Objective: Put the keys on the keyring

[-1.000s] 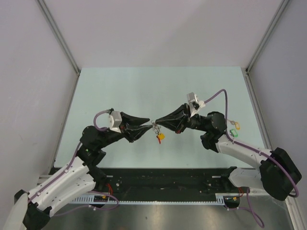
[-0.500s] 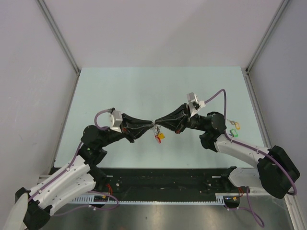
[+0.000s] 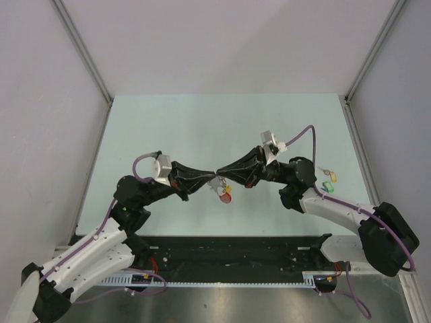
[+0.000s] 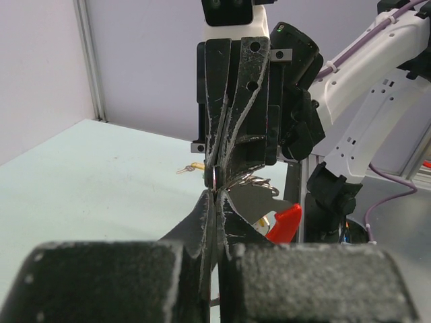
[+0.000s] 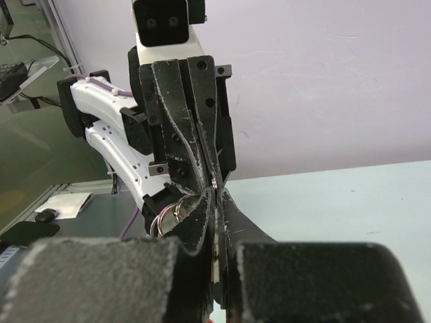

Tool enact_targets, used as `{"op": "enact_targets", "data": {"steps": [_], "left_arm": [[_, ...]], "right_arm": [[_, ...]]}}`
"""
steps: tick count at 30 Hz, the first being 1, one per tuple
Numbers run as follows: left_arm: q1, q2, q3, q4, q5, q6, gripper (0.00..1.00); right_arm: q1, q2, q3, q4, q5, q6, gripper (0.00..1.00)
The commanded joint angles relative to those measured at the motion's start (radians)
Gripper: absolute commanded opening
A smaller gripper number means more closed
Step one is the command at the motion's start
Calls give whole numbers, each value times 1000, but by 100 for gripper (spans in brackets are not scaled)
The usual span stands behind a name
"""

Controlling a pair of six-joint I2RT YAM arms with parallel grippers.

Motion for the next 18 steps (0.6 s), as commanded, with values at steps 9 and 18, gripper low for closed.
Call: {"op": "enact_targets", "data": {"steps": [9, 18], "left_arm": [[5, 18, 238, -493, 48, 445, 0], [5, 87, 304, -714, 81, 715, 1]], "right_arm": [[-30, -99, 5, -220, -11, -119, 42], [-144, -359, 7, -806, 207, -312, 78]]}}
